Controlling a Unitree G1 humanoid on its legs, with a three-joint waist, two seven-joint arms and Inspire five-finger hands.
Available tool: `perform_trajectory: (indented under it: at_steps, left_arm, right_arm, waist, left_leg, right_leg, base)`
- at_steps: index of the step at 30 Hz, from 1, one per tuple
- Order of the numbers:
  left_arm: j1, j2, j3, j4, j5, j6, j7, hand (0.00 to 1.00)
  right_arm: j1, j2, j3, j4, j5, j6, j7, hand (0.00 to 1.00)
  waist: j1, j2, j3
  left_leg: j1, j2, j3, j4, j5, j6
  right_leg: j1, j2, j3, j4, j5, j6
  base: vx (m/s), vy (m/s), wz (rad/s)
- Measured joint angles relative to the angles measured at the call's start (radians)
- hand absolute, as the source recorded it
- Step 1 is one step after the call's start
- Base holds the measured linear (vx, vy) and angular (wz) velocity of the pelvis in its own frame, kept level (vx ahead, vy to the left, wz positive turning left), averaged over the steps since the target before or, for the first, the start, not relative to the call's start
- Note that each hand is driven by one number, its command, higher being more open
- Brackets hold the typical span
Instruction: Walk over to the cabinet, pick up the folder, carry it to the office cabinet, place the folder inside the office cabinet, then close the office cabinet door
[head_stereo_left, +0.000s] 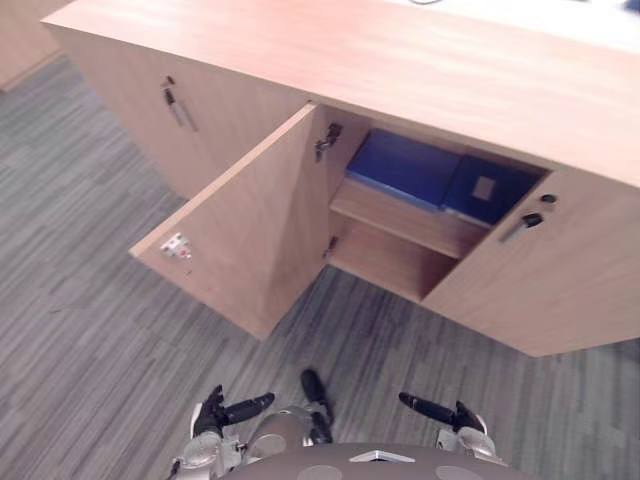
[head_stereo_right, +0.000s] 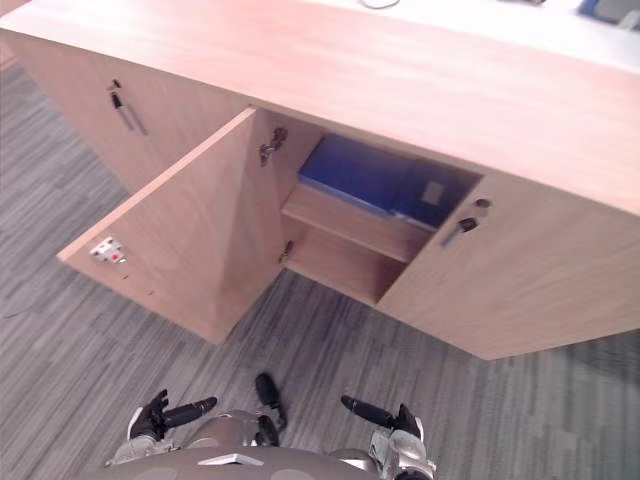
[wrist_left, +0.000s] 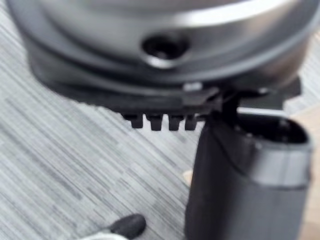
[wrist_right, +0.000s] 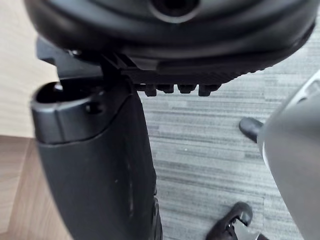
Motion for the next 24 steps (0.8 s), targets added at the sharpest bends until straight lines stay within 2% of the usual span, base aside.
perform_trajectory:
  at_steps: [3,5,8,11,13,14,15,16,17,18,19,20,21,22,23,24]
  left_arm:
    - [0.034,-0.01,-0.006,0.009,0.0,-0.002,-0.002,1.0]
    - [0.039,-0.013,0.005,0.013,0.0,-0.002,-0.001,1.0]
    - [0.041,-0.014,0.03,0.016,0.001,-0.002,-0.004,1.0]
    - [0.041,-0.002,0.031,0.022,0.003,-0.004,-0.008,1.0]
    - [0.041,0.01,0.028,0.021,0.019,-0.005,-0.017,1.0]
    - [0.041,0.01,0.026,0.021,0.034,-0.004,-0.017,1.0]
    - [0.04,0.015,0.002,0.021,0.038,-0.003,-0.014,1.0]
    - [0.022,0.034,-0.037,0.022,0.039,-0.003,-0.014,1.0]
    - [0.006,0.046,-0.063,0.02,0.039,-0.005,-0.015,1.0]
    - [0.004,0.046,-0.067,0.02,0.039,-0.005,-0.014,1.0]
    - [-0.003,0.046,-0.069,0.02,0.039,-0.005,-0.014,1.0]
    - [-0.01,0.04,-0.066,0.023,0.039,-0.002,-0.014,1.0]
    - [-0.008,0.06,-0.051,0.023,0.038,-0.004,-0.015,1.0]
    - [0.003,0.105,-0.05,0.01,0.036,-0.017,-0.014,1.0]
    - [0.003,0.113,-0.038,0.014,0.035,-0.019,0.002,1.0]
    - [0.016,0.125,-0.035,0.025,0.031,0.003,0.018,1.0]
  right_arm:
    - [-0.001,-0.006,-0.026,0.0,0.0,0.018,0.002,1.0]
    - [-0.004,-0.003,-0.024,0.0,-0.002,0.02,0.002,1.0]
    - [-0.004,0.0,-0.023,0.0,-0.001,0.026,0.001,1.0]
    - [-0.006,0.008,-0.018,0.003,0.0,0.026,0.001,1.0]
    - [-0.001,0.01,-0.015,0.003,-0.001,0.026,0.003,1.0]
    - [0.001,0.009,-0.016,0.001,0.0,0.025,0.004,1.0]
    - [0.005,0.003,-0.013,-0.011,-0.003,0.022,0.005,1.0]
    - [0.012,0.003,0.003,-0.042,-0.012,0.016,0.008,1.0]
    - [0.025,0.003,0.01,-0.051,-0.015,0.015,0.009,1.0]
    - [0.028,0.003,0.011,-0.054,-0.016,0.015,0.009,1.0]
    - [0.039,0.002,0.013,-0.064,-0.016,0.015,0.012,1.0]
    - [0.05,0.01,0.012,-0.067,-0.017,0.016,0.018,1.0]
    - [0.055,0.024,0.016,-0.062,-0.019,0.014,0.022,1.0]
    - [0.056,0.057,0.017,-0.054,-0.018,0.01,0.025,1.0]
    - [0.044,0.047,-0.011,-0.048,-0.005,0.009,0.038,1.0]
    - [0.039,0.048,0.014,-0.016,-0.013,0.015,0.04,1.0]
  waist:
    - [0.005,0.019,-0.007]
    - [0.011,0.017,-0.006]
    - [0.013,0.011,-0.004]
    - [0.02,-0.005,-0.001]
    - [0.02,-0.025,-0.001]
    - [0.016,-0.024,-0.004]
    - [-0.001,-0.017,-0.011]
    - [-0.01,-0.013,-0.014]
    - [-0.007,-0.02,-0.015]
    - [-0.006,-0.022,-0.017]
    - [-0.002,-0.019,-0.017]
    - [-0.011,-0.041,-0.026]
    - [-0.018,-0.084,-0.031]
    - [-0.004,-0.121,-0.04]
    - [0.007,-0.114,-0.046]
    - [0.018,-0.141,-0.057]
  left_leg:
    - [0.004,-0.03,-0.025,0.0,-0.007,0.005]
    - [0.003,-0.038,-0.025,0.0,-0.012,0.009]
    - [0.004,-0.053,-0.027,0.0,-0.019,0.013]
    - [0.008,-0.074,-0.037,0.0,-0.029,0.021]
    - [0.025,-0.11,-0.079,0.001,-0.044,0.041]
    - [0.029,-0.119,-0.106,0.001,-0.046,0.048]
    - [0.036,-0.122,-0.162,0.006,-0.035,0.073]
    - [0.035,-0.118,-0.218,0.024,-0.036,0.07]
    - [0.036,-0.119,-0.259,0.039,-0.044,0.061]
    - [0.035,-0.119,-0.268,0.043,-0.049,0.059]
    - [0.031,-0.121,-0.297,0.06,-0.079,0.059]
    - [0.028,-0.12,-0.294,0.087,-0.161,-0.033]
    - [0.007,-0.124,-0.275,0.159,-0.192,-0.041]
    - [-0.132,-0.085,-0.329,0.506,-0.235,0.145]
    - [-0.153,-0.052,-0.381,0.564,-0.32,0.028]
    - [-0.141,-0.067,-0.4,0.536,-0.317,-0.009]
  right_leg:
    - [0.017,-0.021,-0.029,0.023,-0.016,0.004]
    - [0.017,-0.033,-0.03,0.026,-0.02,0.011]
    - [0.016,-0.044,-0.023,0.032,-0.025,0.019]
    - [0.016,-0.07,-0.023,0.058,-0.027,0.021]
    - [0.032,-0.121,-0.022,0.139,-0.03,0.026]
    - [0.029,-0.146,0.007,0.202,-0.03,0.023]
    - [-0.031,-0.181,0.157,0.352,-0.026,-0.009]
    - [-0.091,-0.151,0.372,0.408,-0.07,-0.006]
    - [-0.142,-0.115,0.558,0.449,-0.102,0.006]
    - [-0.152,-0.108,0.597,0.456,-0.107,0.004]
    - [-0.177,-0.082,0.697,0.461,-0.122,0.009]
    - [-0.19,-0.069,0.768,0.42,-0.124,0.013]
    - [-0.207,-0.093,0.792,0.39,-0.122,0.015]
    - [-0.244,-0.155,0.81,0.377,-0.108,0.073]
    - [-0.252,-0.156,0.819,0.338,-0.121,0.152]
    - [-0.244,-0.152,0.819,0.245,-0.118,0.169]
  base:
    - [-0.06,0.056,0.38]
    - [-0.02,0.085,0.13]
    - [0.01,0.054,0.04]
    - [0.05,0.029,0.1]
    - [0.1,0.022,0.35]
    - [0.13,0.035,0.72]
    - [0.11,0.017,1.12]
    - [0.09,0.002,1.5]
    - [0.04,-0.023,1.21]
    - [0.03,-0.018,1.08]
    - [0.05,-0.02,1.16]
    - [0.08,-0.02,1.35]
    - [0.15,-0.056,1.2]
    - [0.14,-0.054,0.63]
    - [0.1,-0.048,0.5]
    - [0.03,-0.021,0.25]
